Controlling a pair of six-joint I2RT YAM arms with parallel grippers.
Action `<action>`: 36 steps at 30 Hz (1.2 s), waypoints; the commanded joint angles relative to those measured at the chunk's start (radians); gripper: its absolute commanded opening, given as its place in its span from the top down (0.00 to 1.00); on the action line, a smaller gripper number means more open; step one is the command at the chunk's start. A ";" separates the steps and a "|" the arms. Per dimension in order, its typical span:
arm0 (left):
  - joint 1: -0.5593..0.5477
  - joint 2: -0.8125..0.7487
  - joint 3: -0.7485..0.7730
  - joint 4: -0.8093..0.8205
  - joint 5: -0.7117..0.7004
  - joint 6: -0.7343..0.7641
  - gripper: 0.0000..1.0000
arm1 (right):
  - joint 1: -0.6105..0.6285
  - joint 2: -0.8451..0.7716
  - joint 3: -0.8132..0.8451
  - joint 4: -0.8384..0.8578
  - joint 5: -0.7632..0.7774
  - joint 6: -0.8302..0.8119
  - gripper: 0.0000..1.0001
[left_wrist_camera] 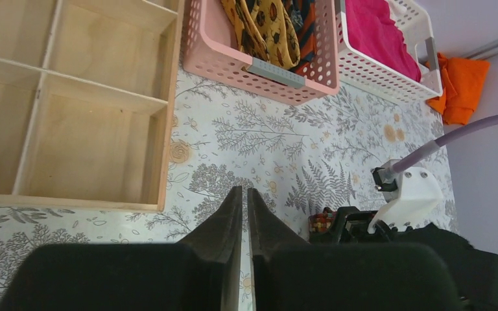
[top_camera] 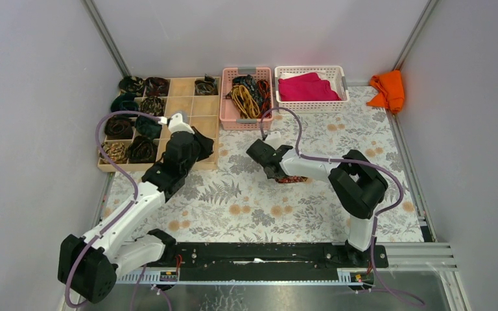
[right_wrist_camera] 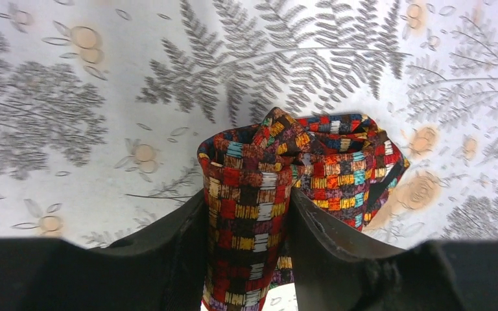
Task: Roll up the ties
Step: Roll the tie at the center of the board.
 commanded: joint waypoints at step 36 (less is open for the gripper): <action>0.002 0.091 -0.014 0.159 0.145 0.034 0.93 | -0.322 -0.044 -0.190 0.560 -1.071 0.107 0.55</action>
